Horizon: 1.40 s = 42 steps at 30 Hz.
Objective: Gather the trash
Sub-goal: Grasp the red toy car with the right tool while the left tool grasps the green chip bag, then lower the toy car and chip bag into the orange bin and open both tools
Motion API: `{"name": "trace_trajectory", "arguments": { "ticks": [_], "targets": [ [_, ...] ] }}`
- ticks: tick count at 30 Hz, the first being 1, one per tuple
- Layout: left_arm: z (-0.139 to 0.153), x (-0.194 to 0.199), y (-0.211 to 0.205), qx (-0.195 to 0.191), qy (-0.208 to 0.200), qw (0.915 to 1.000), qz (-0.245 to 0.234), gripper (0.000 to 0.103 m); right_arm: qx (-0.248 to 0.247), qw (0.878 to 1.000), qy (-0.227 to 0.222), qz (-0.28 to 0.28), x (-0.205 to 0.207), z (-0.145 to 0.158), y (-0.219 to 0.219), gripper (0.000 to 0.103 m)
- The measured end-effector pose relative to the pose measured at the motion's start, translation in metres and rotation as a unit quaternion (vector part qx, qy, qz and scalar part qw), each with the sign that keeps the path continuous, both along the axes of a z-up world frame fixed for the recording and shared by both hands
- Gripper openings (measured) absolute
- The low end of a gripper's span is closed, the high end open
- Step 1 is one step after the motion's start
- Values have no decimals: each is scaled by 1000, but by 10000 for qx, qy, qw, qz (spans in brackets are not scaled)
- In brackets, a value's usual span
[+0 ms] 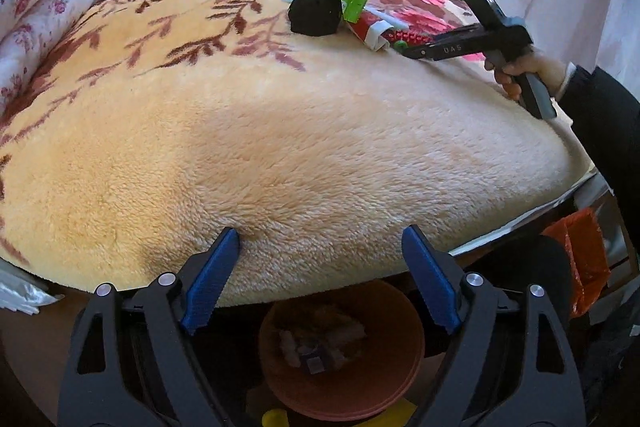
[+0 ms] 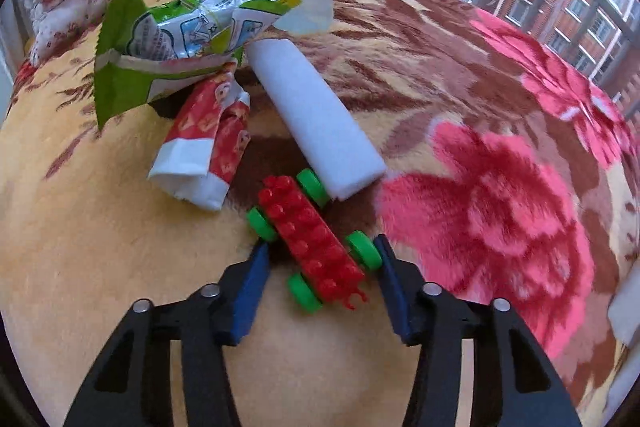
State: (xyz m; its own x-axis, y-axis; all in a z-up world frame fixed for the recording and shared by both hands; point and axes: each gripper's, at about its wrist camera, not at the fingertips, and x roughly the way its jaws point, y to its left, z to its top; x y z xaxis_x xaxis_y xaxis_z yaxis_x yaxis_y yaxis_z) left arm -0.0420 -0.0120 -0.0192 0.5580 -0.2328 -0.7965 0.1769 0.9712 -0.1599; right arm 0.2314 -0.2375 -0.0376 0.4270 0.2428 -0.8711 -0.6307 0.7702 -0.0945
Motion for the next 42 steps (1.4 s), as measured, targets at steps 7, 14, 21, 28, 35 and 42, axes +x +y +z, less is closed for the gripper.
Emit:
{"name": "trace_trajectory", "arguments": {
  "ticks": [7, 14, 21, 28, 35, 42],
  "targets": [
    [11, 0, -2, 45, -122, 9999, 32, 81, 356, 9985, -10, -405, -24, 14, -5, 18],
    [37, 47, -15, 312, -539, 9979, -154, 81, 857, 9934, -317, -689, -73, 30, -21, 19],
    [58, 143, -72, 642, -1089, 9905, -535, 81, 1159, 9848, -714, -1080, -101, 32, -35, 19],
    [47, 234, -103, 1348, -1305, 9822, -75, 81, 1451, 9761, -870, -1364, -98, 38, -60, 19],
    [36, 266, -91, 1188, -1398, 9830, 80, 42, 1408, 9742, -999, -1452, -99, 38, -71, 19],
    [76, 227, -60, 459, -1809, 9824, -2, 36, 1482, 9701, -1111, -1569, -103, 44, -71, 19]
  ]
}}
